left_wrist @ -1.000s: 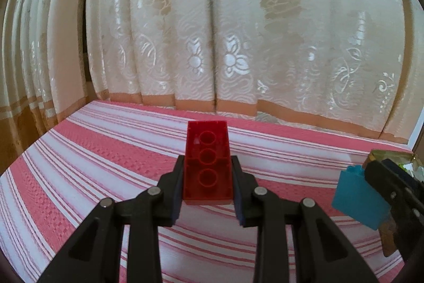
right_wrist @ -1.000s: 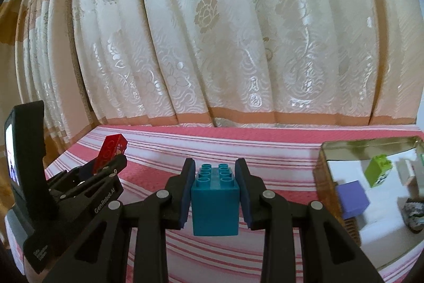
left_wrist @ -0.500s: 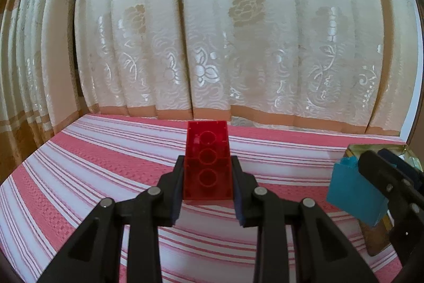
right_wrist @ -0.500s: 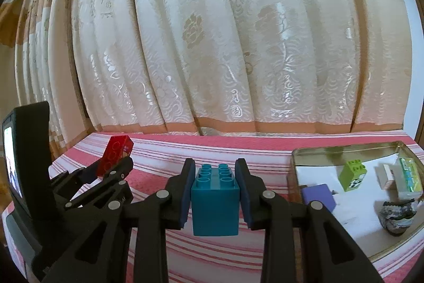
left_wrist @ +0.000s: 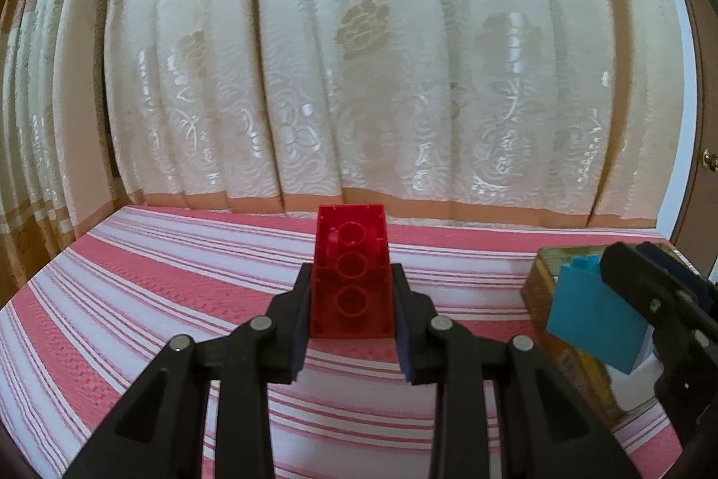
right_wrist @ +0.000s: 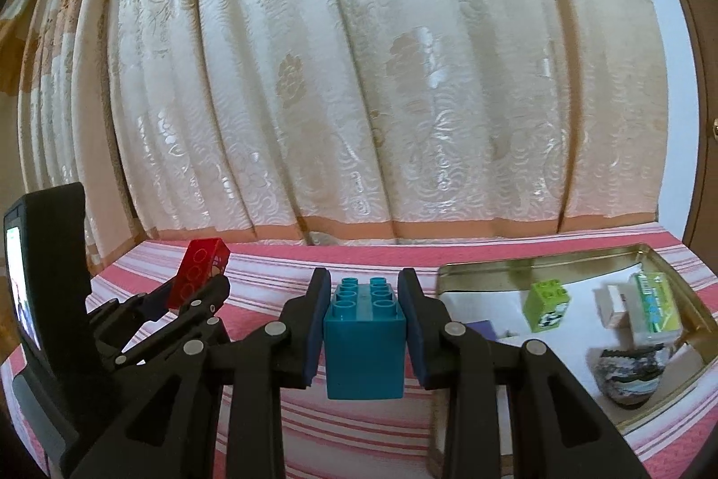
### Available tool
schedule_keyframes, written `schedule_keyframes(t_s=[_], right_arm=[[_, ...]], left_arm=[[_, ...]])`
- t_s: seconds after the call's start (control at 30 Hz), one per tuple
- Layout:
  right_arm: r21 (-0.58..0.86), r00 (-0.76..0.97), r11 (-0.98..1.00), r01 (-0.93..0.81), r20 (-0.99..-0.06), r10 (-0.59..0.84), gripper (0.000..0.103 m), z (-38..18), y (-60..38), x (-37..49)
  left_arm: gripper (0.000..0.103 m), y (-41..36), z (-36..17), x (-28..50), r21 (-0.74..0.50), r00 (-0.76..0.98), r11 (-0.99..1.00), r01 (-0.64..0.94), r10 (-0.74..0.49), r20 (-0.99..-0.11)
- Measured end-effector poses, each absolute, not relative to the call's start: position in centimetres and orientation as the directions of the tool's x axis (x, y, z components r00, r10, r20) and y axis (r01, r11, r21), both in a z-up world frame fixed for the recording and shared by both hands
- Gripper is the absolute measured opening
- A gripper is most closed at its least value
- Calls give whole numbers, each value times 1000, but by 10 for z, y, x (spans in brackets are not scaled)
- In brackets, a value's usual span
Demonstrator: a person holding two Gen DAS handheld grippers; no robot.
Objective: Organize rigid objects
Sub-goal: 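Lift and carry the red and blue blocks over the gold tin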
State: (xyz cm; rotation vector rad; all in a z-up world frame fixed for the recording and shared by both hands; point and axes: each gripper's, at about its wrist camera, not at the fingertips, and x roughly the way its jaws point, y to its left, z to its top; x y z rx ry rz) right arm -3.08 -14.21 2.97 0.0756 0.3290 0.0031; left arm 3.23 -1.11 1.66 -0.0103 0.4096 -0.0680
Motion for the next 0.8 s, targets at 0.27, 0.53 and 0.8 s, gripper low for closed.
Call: schedule_keyframes(t_s=[0.27, 0.53, 0.8], right_arm=[[80, 954, 996, 44, -301, -18, 34, 35, -167, -44], [91, 957, 993, 79, -286, -50, 34, 38, -193, -54], [112, 959, 986, 121, -271, -87, 34, 42, -222, -64]], left_arm=[[30, -42, 25, 22, -9, 918, 995, 102, -98, -384], [30, -70, 32, 13, -8, 917, 990, 138, -131, -378], [30, -97, 37, 3, 9, 916, 985, 172, -156, -369]])
